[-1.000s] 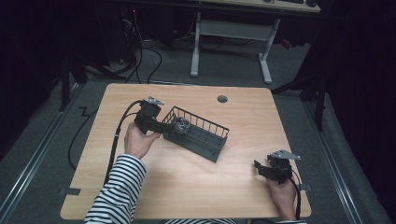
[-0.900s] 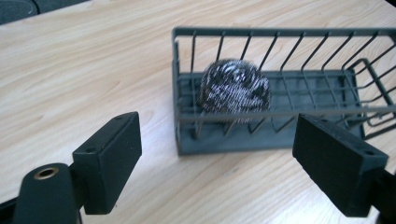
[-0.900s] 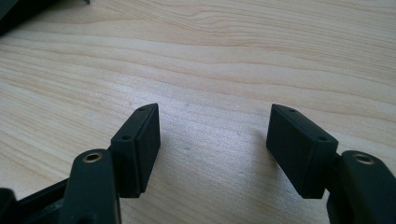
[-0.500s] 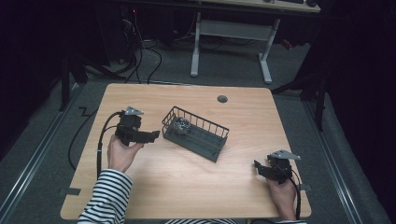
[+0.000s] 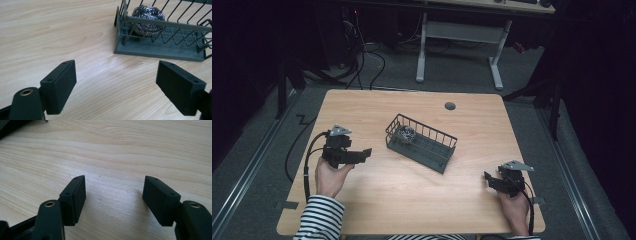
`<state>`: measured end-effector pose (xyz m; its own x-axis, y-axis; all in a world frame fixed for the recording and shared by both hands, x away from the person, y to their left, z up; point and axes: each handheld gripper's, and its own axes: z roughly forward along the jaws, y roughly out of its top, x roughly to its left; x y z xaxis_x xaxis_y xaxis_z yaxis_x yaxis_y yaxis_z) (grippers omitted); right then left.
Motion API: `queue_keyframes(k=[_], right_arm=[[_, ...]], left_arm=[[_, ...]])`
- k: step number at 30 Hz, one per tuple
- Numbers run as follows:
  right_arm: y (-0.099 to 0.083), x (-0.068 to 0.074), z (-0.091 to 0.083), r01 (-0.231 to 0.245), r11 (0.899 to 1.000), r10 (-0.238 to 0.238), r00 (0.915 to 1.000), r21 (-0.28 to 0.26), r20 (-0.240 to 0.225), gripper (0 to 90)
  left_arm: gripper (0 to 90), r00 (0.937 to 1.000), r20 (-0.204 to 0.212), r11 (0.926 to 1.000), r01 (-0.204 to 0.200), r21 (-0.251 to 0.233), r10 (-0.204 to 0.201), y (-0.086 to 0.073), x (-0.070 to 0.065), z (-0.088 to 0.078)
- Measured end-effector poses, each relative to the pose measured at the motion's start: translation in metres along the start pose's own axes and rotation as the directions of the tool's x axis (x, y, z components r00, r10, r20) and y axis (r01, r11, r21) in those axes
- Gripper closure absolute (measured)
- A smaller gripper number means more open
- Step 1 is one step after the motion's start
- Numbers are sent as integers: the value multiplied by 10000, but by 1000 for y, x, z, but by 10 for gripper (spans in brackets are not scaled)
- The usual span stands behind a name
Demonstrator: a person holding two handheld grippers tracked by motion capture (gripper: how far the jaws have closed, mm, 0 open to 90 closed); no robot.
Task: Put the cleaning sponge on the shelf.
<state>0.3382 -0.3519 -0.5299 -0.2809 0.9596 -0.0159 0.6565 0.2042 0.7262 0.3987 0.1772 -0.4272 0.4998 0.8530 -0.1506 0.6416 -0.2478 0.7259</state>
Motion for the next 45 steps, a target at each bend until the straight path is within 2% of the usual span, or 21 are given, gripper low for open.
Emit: queue_keyframes(k=[8,14,15,16,19,25,31,33,35,38,40,45], right_arm=[[0,0,0,-12,10000,12,10000,1,5,355],[0,0,0,-4,10000,4,10000,-1,7,355],[0,0,0,-6,10000,6,10000,1,6,356],[0,0,0,-6,10000,6,10000,1,6,356],[0,0,0,-8,10000,8,10000,3,6,355],[0,0,0,-12,10000,12,10000,3,5,355],[0,0,0,-13,10000,13,10000,2,8,355],[0,0,0,-9,10000,9,10000,2,8,355],[0,0,0,-5,10000,5,10000,1,8,355],[0,0,0,-6,10000,6,10000,3,10,355],[0,0,0,-5,10000,5,10000,2,14,355],[0,0,0,-8,10000,8,10000,0,18,355]], left_arm=[[172,9996,-190,9998,187,-11,-187,-26,4,-3],[179,9982,-268,9986,533,-27,-534,-50,10,3],[182,9972,-407,9980,630,3,-630,-57,12,6],[182,9972,-407,9980,630,3,-630,-57,12,6],[184,9950,-744,9975,686,182,-670,-72,15,14],[186,9908,-1181,9969,706,347,-660,-87,20,24],[187,9853,-1504,9964,840,139,-810,-97,25,29],[187,9812,-1768,9962,832,248,-776,-103,28,33],[186,9804,-1813,9964,826,203,-775,-105,28,35],[183,9768,-2041,9979,649,-57,-647,-110,25,36],[185,9709,-2374,9995,271,-153,-300,-113,21,37],[185,9708,-2372,9994,326,-151,-352,-113,21,37]])
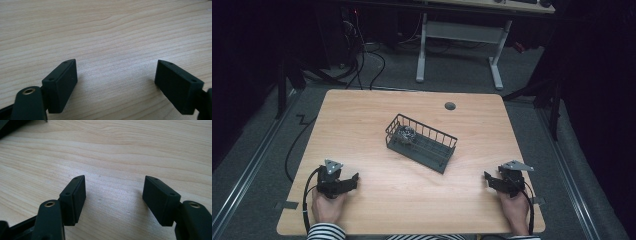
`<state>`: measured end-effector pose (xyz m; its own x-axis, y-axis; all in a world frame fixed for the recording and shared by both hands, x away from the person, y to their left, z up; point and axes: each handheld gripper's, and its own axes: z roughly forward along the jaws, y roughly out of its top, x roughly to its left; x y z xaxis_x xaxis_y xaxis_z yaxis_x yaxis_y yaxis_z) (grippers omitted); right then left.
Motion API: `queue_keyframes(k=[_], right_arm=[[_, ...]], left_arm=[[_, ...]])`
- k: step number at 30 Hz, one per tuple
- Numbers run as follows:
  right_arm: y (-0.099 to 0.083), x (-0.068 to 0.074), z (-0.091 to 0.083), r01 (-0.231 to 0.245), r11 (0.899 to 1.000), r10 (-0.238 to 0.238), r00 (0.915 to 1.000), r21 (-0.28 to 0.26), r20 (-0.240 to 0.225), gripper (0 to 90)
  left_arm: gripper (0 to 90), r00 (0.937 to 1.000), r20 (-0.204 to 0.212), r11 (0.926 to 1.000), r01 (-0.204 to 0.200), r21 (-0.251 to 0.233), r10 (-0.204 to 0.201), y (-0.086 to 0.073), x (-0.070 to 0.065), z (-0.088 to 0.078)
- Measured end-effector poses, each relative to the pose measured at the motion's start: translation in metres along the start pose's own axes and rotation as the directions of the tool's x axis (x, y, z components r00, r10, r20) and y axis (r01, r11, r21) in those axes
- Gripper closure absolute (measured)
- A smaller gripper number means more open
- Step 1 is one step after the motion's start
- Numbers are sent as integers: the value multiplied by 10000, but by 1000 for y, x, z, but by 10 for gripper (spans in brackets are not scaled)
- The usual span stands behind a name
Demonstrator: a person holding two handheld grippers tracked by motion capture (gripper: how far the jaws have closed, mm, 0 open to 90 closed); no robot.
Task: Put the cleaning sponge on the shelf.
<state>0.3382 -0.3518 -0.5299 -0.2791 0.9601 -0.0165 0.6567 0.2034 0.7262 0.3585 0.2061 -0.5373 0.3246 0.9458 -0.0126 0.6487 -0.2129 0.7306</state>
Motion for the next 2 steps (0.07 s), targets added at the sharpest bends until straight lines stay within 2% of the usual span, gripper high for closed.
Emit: queue_keyframes(k=[2], right_arm=[[0,0,0,2,10000,-2,10000,-1,-1,355]], left_arm=[[184,10000,1,10000,6,0,-6,0,0,0]])
